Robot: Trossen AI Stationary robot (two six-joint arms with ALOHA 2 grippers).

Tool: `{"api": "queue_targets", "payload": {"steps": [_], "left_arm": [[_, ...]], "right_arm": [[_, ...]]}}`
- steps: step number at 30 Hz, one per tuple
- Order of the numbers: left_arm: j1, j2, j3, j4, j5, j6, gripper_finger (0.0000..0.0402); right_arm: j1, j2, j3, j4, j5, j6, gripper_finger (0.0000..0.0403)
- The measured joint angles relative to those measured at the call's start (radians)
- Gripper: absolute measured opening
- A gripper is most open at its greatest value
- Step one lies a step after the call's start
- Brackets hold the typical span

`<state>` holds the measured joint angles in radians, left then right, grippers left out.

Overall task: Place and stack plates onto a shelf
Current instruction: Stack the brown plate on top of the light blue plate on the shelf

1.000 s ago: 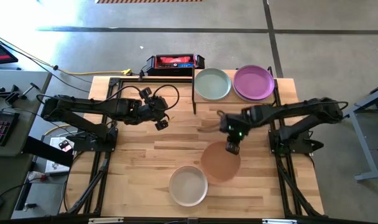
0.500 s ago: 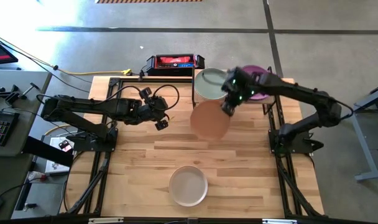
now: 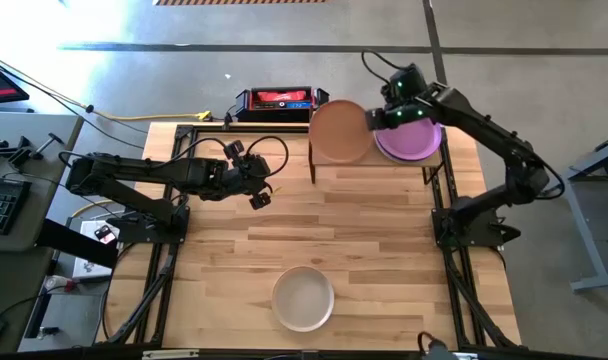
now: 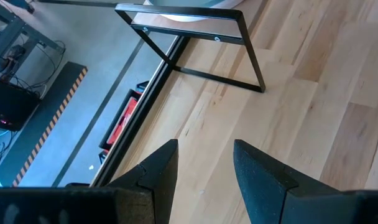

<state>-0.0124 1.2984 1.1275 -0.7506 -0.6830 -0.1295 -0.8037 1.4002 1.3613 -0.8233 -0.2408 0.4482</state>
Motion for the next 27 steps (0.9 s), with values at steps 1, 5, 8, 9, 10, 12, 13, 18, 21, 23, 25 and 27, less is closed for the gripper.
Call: {"api": "queue_targets", "payload": {"steps": [1,5,8,9,10,12,13,18,21,23,25,27], "left_arm": [[0.0,0.0,0.0,0.0,0.0,0.0,0.0142],[0.0,0.0,0.0,0.0,0.0,0.0,0.0142],[0.0,0.0,0.0,0.0,0.0,0.001,0.0142],[0.0,0.0,0.0,0.0,0.0,0.001,0.0142],[0.0,0.0,0.0,0.0,0.0,0.001,0.0142],[0.0,0.0,0.0,0.0,0.0,0.001,0.0142],[0.0,0.0,0.0,0.0,0.0,0.001,0.0142],[0.0,0.0,0.0,0.0,0.0,0.002,0.0142],[0.0,0.0,0.0,0.0,0.0,0.002,0.0142],[0.0,0.0,0.0,0.0,0.0,0.002,0.0142],[0.0,0.0,0.0,0.0,0.0,0.002,0.0142],[0.0,0.0,0.0,0.0,0.0,0.002,0.0142]], "right_arm": [[-0.012,0.009,0.0,0.0,-0.005,0.018,0.0],[-0.04,0.051,0.0,0.003,-0.046,0.052,0.0],[-0.048,0.08,0.0,0.002,-0.051,0.064,0.0],[-0.051,0.089,0.0,0.002,-0.052,0.071,0.0],[-0.054,0.095,0.0,0.001,-0.052,0.072,0.0],[-0.056,0.105,0.0,-0.004,-0.051,0.071,0.0],[-0.057,0.109,0.0,-0.008,-0.051,0.071,0.0],[-0.066,0.11,-0.001,-0.023,-0.034,0.069,0.0],[-0.067,0.111,-0.001,-0.028,-0.021,0.068,0.0],[-0.067,0.111,-0.001,-0.029,-0.003,0.068,0.0],[-0.067,0.111,-0.001,-0.027,-0.002,0.068,0.0],[-0.067,0.111,-0.001,-0.025,-0.002,0.067,0.0]]}}
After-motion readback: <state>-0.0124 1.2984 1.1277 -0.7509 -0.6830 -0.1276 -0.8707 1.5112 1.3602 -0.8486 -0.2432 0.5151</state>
